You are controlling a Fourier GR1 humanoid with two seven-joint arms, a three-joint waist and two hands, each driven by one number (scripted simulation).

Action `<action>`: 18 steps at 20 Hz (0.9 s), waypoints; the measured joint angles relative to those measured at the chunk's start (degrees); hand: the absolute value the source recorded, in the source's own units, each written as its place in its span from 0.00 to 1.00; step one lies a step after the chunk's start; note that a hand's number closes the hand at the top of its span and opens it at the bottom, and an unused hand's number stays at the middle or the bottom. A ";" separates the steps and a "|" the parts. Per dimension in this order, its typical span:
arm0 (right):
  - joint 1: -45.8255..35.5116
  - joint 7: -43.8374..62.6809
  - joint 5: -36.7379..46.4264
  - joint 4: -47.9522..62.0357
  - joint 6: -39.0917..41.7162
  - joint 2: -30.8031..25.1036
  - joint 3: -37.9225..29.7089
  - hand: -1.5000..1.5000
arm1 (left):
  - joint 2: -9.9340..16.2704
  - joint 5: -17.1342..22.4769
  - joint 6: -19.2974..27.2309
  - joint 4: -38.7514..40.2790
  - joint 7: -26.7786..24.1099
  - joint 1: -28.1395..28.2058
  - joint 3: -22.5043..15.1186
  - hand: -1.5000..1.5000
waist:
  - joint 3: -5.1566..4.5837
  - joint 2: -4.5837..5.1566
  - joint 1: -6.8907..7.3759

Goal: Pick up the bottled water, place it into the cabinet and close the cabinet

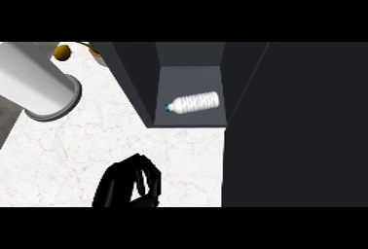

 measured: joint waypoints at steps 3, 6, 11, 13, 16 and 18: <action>0.84 0.33 0.17 -0.12 3.19 -1.53 1.71 1.00 | 3.85 0.45 -1.25 -2.79 -0.44 3.08 1.44 1.00 | -0.03 -0.09 0.06; 0.90 0.04 0.46 -0.30 5.29 -1.58 3.71 1.00 | 8.27 2.11 -3.78 -5.38 -1.08 5.68 4.43 1.00 | -0.07 -0.18 0.11; 0.48 -1.08 1.00 -0.73 6.96 -0.80 6.04 1.00 | 13.47 5.95 -7.93 -9.30 -2.07 9.82 9.20 0.00 | -0.18 -0.40 -0.11; -0.01 -1.26 1.23 -0.86 7.67 -1.04 6.89 1.00 | 15.12 7.38 -9.23 -11.24 -2.39 11.69 10.65 0.00 | -0.23 -0.53 0.07; -0.62 -0.71 1.64 -1.02 7.92 -1.26 9.09 1.00 | 17.75 9.11 -10.91 -12.98 -3.07 14.04 13.57 0.00 | -0.30 -0.53 0.36; -1.17 -0.19 1.90 -1.09 8.08 -1.81 10.42 1.00 | 19.71 10.50 -11.73 -14.05 -3.24 15.55 16.05 0.00 | -0.35 -0.61 0.68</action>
